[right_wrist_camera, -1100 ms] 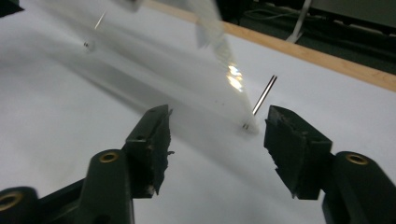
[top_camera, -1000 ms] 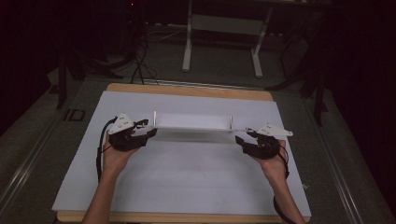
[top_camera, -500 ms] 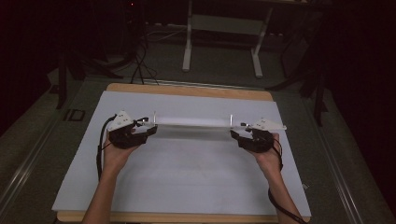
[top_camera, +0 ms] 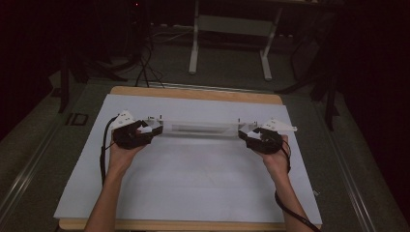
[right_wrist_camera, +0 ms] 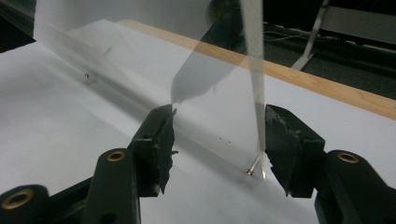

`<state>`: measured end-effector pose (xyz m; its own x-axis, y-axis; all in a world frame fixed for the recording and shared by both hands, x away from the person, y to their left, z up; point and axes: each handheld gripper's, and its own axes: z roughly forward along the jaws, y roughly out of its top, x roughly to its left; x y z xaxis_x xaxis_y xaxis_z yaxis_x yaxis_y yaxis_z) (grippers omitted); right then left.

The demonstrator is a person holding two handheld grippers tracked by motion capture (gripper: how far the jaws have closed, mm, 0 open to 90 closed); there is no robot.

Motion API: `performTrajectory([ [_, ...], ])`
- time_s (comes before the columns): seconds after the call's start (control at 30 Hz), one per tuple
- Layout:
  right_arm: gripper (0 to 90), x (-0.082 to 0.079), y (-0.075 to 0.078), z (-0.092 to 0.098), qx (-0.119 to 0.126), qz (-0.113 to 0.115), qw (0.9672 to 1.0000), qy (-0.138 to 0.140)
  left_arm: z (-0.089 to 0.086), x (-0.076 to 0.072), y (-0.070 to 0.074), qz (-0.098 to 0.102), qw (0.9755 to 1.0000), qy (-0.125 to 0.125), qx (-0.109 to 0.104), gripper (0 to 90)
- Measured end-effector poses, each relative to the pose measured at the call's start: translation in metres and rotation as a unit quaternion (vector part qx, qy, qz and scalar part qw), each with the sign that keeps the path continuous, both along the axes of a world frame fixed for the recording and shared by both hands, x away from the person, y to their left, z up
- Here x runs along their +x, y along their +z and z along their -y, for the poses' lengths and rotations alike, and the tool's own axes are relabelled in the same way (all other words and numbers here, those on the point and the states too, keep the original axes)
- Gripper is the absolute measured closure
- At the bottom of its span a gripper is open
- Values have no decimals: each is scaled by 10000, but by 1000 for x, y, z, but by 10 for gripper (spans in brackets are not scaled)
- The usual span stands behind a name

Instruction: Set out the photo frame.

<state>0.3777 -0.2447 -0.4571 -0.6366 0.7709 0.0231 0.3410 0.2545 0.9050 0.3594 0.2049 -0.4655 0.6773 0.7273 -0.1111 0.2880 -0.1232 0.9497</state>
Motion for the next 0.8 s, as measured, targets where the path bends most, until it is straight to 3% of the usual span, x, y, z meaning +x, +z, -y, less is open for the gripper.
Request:
performTrajectory([
  [0.23,438,3,0,1,87,-38,10000,21,9,7,-7,72,9999,57,-50,355],
  [0.33,438,5,0,1,127,-30,9999,6,10,8,-7,97,9999,95,-67,363],
  [0.53,443,8,0,1,186,43,9998,2,13,9,-5,158,9995,243,113,388],
  [0.57,444,10,-1,1,237,74,9997,-40,15,10,-4,199,9990,391,124,392],
  [0.63,445,12,-1,1,282,91,9995,-63,16,12,-4,205,9987,448,112,393],
  [0.8,446,18,-2,-2,155,91,9998,-113,17,15,-3,226,9983,519,124,399],
])
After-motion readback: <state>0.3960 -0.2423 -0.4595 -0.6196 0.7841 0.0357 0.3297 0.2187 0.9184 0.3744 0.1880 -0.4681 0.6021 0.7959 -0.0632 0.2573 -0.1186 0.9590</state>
